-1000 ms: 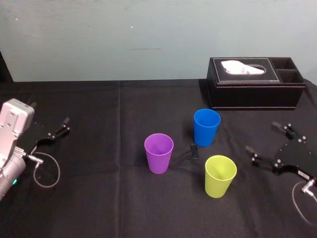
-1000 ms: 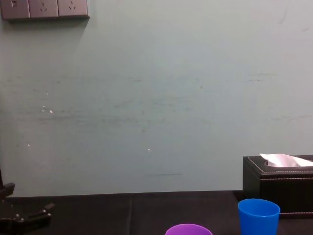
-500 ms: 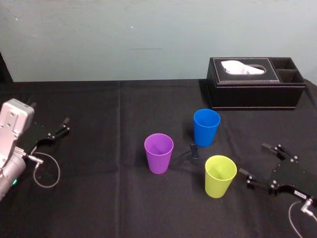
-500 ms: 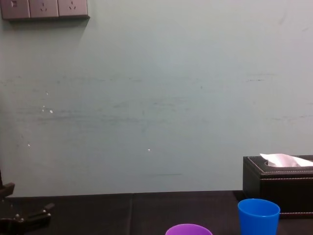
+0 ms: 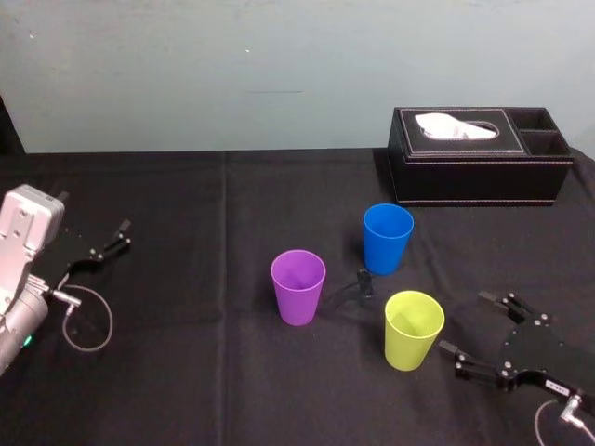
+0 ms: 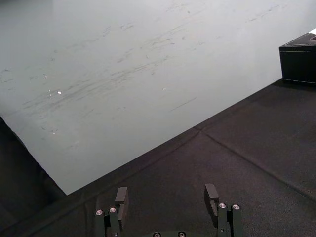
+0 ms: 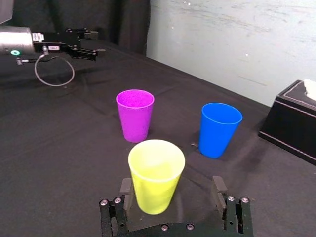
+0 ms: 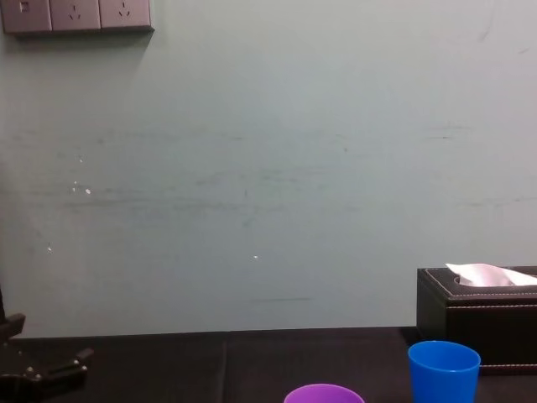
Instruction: Stack the three plastic cups sequentially using one hand.
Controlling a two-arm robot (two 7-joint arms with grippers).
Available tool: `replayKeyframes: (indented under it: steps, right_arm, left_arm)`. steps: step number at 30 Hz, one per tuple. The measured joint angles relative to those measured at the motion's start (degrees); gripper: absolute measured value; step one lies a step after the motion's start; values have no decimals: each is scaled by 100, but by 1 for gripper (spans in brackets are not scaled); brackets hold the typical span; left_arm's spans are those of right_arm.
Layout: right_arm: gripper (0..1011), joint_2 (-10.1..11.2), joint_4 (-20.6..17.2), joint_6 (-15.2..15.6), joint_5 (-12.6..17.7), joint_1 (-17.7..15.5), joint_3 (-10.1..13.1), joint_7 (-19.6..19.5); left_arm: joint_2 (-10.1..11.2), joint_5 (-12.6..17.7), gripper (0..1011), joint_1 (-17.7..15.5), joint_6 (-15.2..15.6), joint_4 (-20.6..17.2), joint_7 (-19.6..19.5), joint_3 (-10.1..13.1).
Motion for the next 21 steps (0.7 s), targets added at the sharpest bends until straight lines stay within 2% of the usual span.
replayKeyframes:
  steps: [21]
  right_arm:
    - [1004, -320, 152, 162, -206, 35, -48, 281]
  left_arm:
    - [0, 0, 1010, 0, 0, 0, 0, 0]
